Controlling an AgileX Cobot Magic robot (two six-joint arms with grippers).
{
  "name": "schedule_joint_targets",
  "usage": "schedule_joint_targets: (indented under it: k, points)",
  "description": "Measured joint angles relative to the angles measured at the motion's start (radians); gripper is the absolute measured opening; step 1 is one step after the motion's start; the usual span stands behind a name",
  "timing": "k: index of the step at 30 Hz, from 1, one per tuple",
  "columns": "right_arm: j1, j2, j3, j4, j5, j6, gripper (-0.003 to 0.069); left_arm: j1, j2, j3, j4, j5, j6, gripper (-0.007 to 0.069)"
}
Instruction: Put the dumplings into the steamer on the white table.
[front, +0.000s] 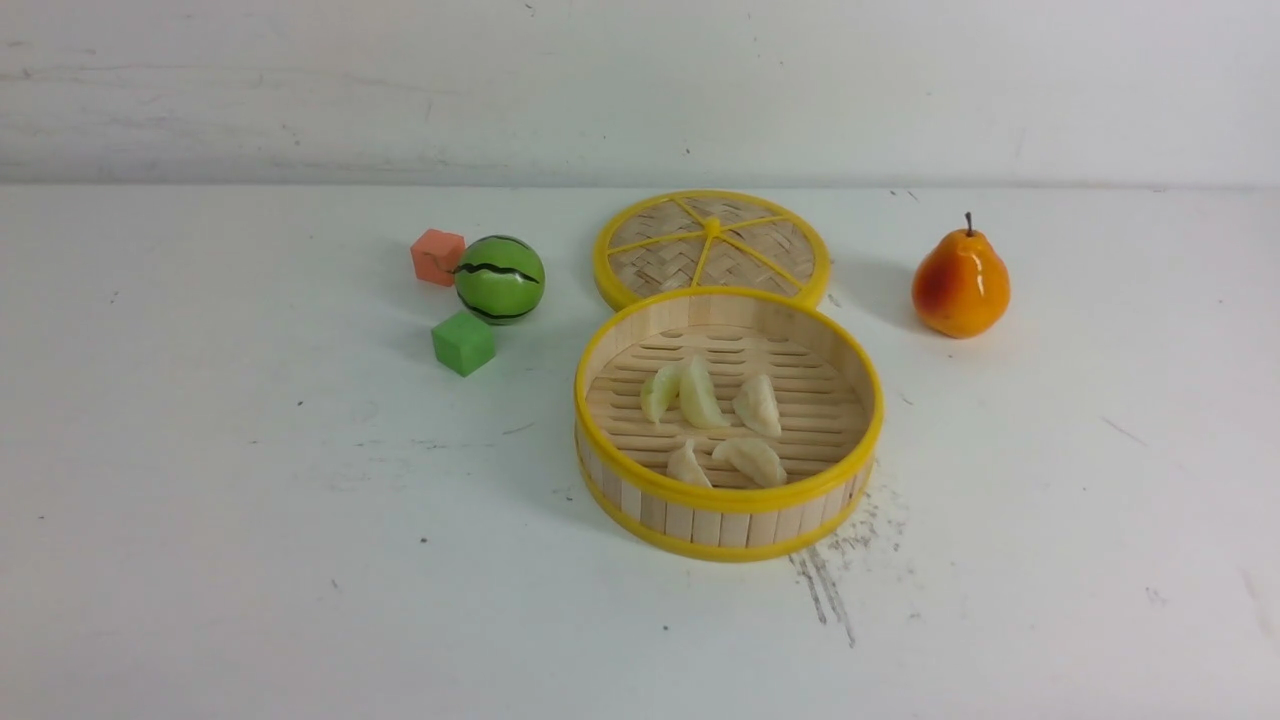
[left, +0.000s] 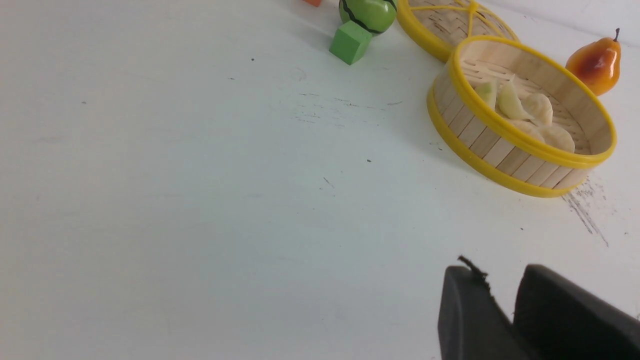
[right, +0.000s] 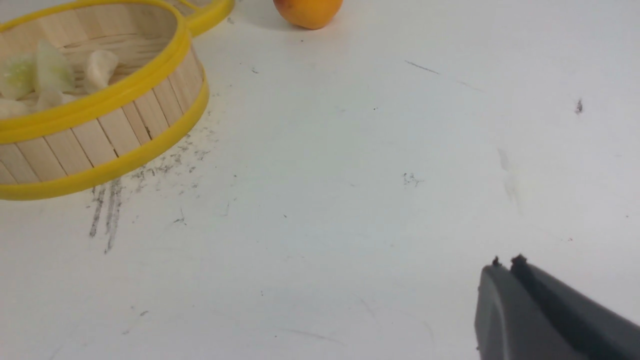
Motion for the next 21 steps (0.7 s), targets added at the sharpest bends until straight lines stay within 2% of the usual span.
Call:
schedule_joint_targets:
  k: [7, 10, 12, 15, 16, 17, 21]
  points:
    - [0.0, 0.0, 0.0, 0.001, 0.001, 0.0, 0.0012, 0.0, 0.0, 0.023, -0.004, -0.046, 0.0, 0.0154]
    - [0.0, 0.0, 0.0, 0.001, 0.001, 0.0, 0.0018, 0.01, 0.0, 0.071, -0.035, -0.177, -0.002, 0.0148]
    - [0.0, 0.0, 0.0, 0.001, 0.001, 0.0, 0.0021, 0.042, 0.0, 0.117, -0.052, -0.298, 0.012, 0.0115]
    - [0.0, 0.0, 0.0, 0.001, 0.001, 0.0, 0.0025, 0.133, 0.0, 0.212, -0.133, -0.501, 0.121, 0.0024]
    - [0.0, 0.0, 0.0, 0.001, 0.001, 0.0, 0.0025, 0.133, 0.0, 0.212, -0.133, -0.513, 0.131, 0.0017]
    - [0.0, 0.0, 0.0, 0.001, 0.001, 0.0, 0.0029, 0.19, 0.0, 0.269, -0.199, -0.607, 0.213, -0.0014]
    - [0.0, 0.0, 0.0, 0.001, 0.001, 0.0, 0.0034, 0.325, 0.0, 0.395, -0.355, -0.752, 0.371, -0.0015]
